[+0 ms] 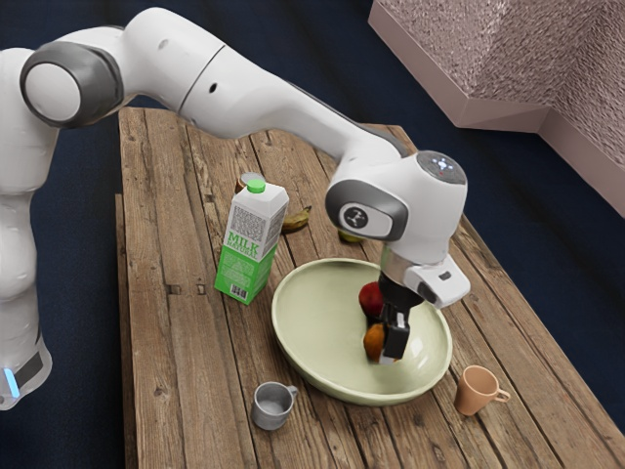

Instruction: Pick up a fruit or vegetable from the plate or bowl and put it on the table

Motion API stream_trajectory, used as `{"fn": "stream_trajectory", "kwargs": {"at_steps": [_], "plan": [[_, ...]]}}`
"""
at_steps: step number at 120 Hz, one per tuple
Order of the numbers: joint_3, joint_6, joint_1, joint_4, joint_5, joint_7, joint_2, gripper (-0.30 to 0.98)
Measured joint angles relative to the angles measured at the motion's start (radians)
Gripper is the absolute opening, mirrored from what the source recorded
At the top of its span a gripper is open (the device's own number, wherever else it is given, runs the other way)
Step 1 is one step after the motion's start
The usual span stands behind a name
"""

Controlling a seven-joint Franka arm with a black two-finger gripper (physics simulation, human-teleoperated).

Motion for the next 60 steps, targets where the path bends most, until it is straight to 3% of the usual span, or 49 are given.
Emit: {"fn": "stream_trajectory", "kwargs": {"at_steps": [24,60], "plan": [[0.063,0.011,-0.050,0.011,0.007,0.001,0.022,0.67],[0.071,0.016,-0.057,0.018,0.008,0.001,0.027,0.66]]}}
